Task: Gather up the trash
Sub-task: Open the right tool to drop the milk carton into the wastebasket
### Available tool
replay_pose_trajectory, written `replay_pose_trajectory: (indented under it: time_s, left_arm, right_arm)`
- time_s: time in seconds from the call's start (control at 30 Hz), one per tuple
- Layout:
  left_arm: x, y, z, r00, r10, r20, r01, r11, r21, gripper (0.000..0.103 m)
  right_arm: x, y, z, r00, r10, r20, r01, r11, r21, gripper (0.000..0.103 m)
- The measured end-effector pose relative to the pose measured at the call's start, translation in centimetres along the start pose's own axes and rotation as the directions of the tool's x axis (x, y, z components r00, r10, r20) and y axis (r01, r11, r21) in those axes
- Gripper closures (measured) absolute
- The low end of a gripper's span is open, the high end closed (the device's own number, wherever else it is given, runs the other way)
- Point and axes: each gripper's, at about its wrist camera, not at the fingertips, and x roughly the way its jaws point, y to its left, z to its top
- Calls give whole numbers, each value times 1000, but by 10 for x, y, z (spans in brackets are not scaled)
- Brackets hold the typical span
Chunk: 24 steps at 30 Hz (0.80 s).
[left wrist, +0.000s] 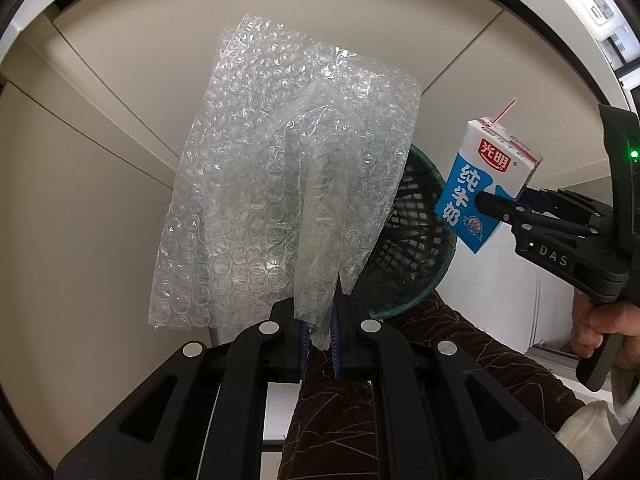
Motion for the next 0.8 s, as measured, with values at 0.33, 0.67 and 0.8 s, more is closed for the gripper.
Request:
replay_pose_trajectory:
  time_s: [0.33,0.67,0.8]
  left_arm:
    - [6,0,1,1000,-2,-20,2,1000,16,95]
    - [14,-1,10,999,-8,-47,10,999,45,95]
    - [19,-6,15,998,-6,-62,11,997,77,95]
  right_arm:
    - [-4,-17,1,1000,2,7,-2,1000,21,57]
    - [-29,-37,1,998,-21,61,15,996,84,18]
    - [-46,-46,-6,995,-34,93,23,993,115,10]
